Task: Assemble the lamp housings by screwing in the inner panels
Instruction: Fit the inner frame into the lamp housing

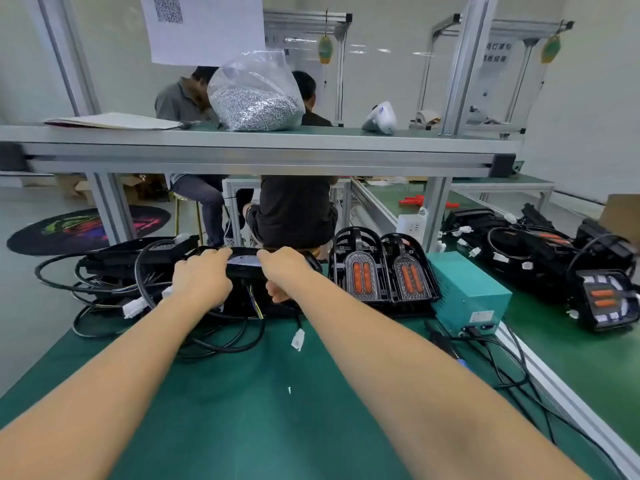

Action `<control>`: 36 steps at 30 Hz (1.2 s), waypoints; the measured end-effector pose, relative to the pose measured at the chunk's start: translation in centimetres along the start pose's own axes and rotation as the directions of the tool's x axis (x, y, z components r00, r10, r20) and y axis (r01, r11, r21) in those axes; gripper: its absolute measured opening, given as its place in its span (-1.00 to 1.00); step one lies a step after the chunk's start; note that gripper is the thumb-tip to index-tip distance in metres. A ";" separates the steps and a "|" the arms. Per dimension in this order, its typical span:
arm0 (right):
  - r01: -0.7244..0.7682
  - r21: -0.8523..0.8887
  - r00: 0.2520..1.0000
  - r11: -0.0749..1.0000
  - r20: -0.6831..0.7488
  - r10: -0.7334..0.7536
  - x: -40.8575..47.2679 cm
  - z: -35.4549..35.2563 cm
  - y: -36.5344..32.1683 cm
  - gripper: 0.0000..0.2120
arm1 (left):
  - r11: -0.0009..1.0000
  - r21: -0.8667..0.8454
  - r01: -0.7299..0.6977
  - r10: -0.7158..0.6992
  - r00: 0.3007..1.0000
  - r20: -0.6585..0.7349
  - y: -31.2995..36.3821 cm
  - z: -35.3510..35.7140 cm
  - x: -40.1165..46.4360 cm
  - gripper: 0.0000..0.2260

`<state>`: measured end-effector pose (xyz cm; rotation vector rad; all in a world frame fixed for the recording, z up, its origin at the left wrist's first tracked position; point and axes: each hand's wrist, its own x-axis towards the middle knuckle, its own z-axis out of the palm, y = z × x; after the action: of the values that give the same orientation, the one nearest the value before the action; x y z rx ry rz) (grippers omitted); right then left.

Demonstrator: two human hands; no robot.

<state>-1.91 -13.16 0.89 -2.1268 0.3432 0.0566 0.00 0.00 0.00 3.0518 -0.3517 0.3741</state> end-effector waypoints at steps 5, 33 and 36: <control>-0.168 0.117 0.985 0.979 -0.025 0.172 1.3 1.0 -0.3 -0.70 | 0.998 -0.061 -0.025 0.024 0.999 -0.022 -0.3 0.6 -0.1 -0.55; 0.052 0.639 0.973 0.768 -0.206 0.106 -10.7 -7.6 11.2 -0.83 | 0.766 -0.014 -0.642 0.631 0.757 -0.172 -2.5 5.7 -17.2 -0.57; 0.101 0.546 0.972 0.832 -0.232 0.034 -12.6 -7.0 14.3 -0.76 | 0.778 -0.001 -0.628 0.612 0.759 -0.224 -2.9 8.2 -17.8 -0.82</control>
<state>-18.45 -23.52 -4.72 -1.5538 0.4026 -0.2876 -14.22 6.10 -12.29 2.6878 -1.3388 0.6815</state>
